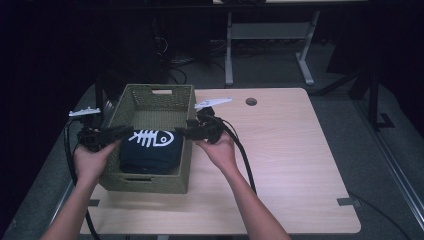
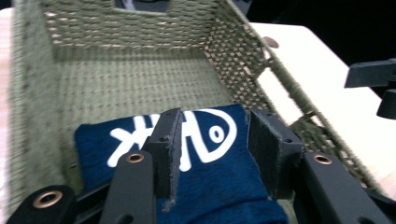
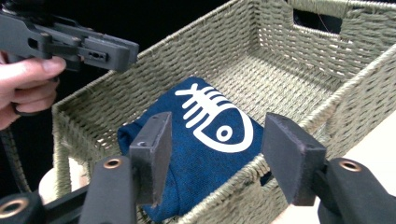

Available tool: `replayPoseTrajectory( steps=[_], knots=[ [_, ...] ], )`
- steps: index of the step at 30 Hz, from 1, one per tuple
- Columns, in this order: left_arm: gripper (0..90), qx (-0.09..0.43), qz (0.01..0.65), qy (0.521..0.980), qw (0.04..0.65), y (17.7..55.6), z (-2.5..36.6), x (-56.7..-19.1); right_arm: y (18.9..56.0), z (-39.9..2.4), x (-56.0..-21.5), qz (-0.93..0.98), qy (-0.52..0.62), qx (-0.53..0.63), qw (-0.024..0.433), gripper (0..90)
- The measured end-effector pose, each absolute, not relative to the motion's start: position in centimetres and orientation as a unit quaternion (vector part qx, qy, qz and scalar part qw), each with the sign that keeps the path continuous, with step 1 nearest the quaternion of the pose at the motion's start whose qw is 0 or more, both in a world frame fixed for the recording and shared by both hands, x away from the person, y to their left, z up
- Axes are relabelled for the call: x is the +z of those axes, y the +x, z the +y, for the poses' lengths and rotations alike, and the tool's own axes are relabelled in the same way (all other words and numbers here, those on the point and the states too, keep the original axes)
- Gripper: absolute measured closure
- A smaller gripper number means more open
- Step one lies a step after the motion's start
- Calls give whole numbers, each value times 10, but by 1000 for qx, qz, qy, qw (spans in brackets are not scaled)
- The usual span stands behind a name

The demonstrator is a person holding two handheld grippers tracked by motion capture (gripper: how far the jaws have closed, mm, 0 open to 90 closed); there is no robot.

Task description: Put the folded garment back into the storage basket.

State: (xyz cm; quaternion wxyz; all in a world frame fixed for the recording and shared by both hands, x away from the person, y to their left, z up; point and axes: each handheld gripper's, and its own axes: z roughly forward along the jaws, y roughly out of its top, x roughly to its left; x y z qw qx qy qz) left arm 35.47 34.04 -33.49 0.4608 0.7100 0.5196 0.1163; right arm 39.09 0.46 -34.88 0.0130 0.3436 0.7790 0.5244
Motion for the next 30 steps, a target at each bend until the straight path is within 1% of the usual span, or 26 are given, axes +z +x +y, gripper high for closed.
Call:
replayPoseTrajectory(
  steps=[6,10,16,21,25,30],
  knots=[
    [482,116,509,711,471,354,325,-329,392,-18,-351,774,344,531,6,392],
    [415,114,504,714,473,355,314,-328,390,-33,-350,768,346,539,9,380],
    [392,99,485,725,478,356,300,-328,387,-54,-347,759,348,550,13,346],
    [336,92,479,728,482,356,292,-325,386,-71,-345,748,354,562,6,313],
    [300,95,470,734,481,355,284,-324,383,-81,-344,751,356,557,11,296],
    [279,89,464,736,484,354,274,-323,381,-97,-345,747,359,559,11,300]
  ],
)
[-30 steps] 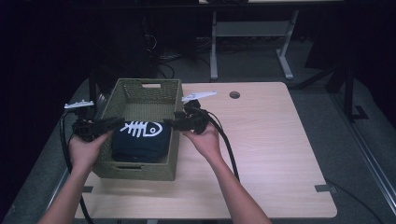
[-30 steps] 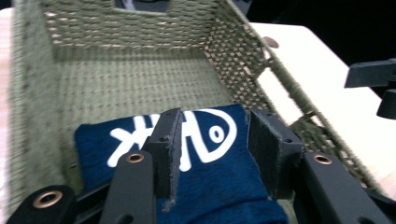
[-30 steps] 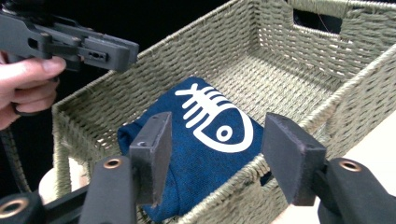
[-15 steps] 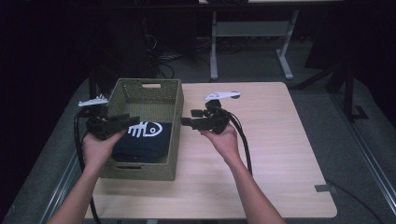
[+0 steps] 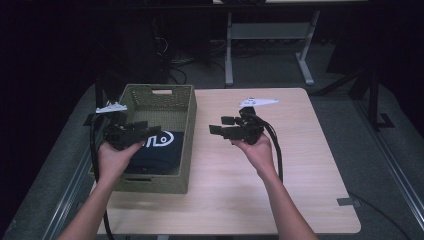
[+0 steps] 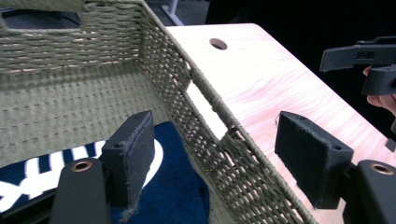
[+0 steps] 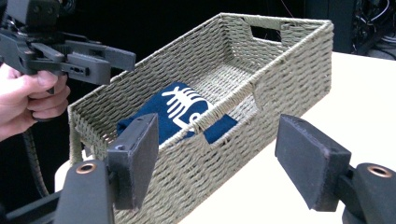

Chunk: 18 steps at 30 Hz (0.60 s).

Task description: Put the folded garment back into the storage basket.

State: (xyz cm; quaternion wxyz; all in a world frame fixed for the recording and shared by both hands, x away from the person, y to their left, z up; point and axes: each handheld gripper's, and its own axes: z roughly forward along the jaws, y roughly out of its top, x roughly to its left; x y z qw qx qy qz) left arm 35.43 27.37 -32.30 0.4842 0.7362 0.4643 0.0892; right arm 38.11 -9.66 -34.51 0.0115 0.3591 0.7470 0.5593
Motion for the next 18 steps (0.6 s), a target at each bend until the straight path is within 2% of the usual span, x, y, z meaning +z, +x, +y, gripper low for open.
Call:
replayPoseTrajectory(
  steps=[18],
  knots=[
    [213,90,430,750,494,351,234,-321,375,-149,-356,740,390,547,30,272]
  ],
)
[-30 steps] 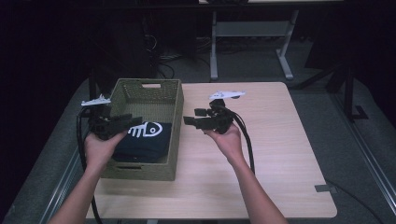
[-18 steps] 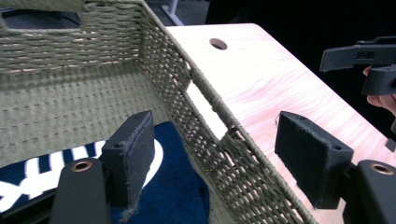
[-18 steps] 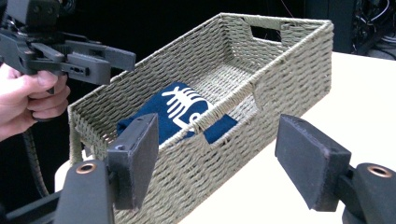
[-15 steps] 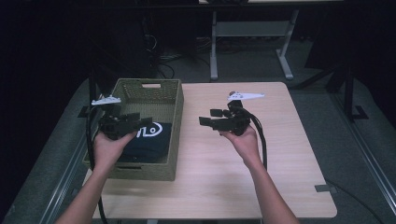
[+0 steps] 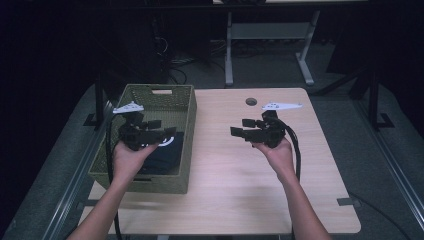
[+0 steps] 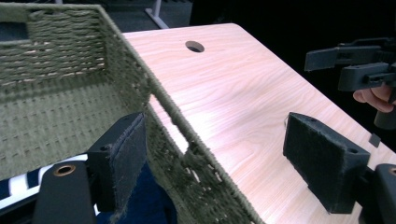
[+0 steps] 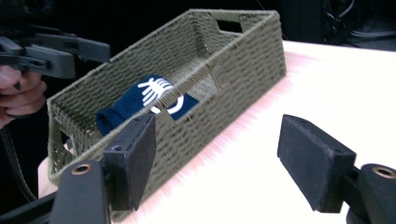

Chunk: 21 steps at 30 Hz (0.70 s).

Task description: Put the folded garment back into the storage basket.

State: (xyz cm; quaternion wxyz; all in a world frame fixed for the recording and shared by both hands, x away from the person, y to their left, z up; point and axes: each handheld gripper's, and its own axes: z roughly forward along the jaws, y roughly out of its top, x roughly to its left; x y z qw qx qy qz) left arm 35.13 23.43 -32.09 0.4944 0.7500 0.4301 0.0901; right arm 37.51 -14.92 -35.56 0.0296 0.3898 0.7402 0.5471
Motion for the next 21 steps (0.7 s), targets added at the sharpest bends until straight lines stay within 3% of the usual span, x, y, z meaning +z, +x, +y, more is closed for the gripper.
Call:
replayPoseTrajectory(
  steps=[21],
  knots=[
    [204,81,394,767,500,339,188,-318,359,-191,-358,742,399,536,50,255]
  ],
)
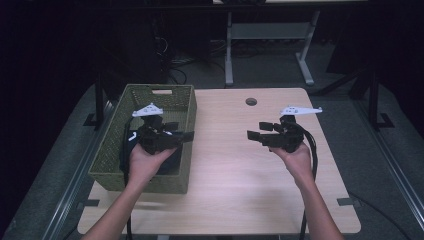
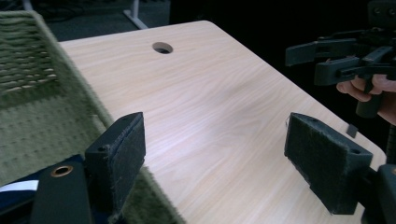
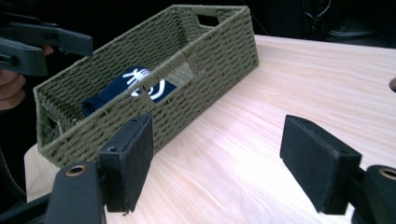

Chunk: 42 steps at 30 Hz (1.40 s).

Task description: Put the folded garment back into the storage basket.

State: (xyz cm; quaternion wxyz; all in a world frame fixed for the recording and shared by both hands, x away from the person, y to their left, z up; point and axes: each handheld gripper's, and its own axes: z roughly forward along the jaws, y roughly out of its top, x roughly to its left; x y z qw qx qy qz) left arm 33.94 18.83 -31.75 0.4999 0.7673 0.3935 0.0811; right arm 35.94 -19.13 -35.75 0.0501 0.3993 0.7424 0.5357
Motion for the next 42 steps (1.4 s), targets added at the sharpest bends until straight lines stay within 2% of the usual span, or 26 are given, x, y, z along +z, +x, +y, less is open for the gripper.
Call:
replayPoseTrajectory(
  steps=[26,42],
  knots=[
    [204,51,359,784,503,326,123,-332,328,-251,-367,724,437,528,72,243],
    [205,38,332,793,509,307,90,-339,308,-285,-386,712,472,511,95,243]
  ],
)
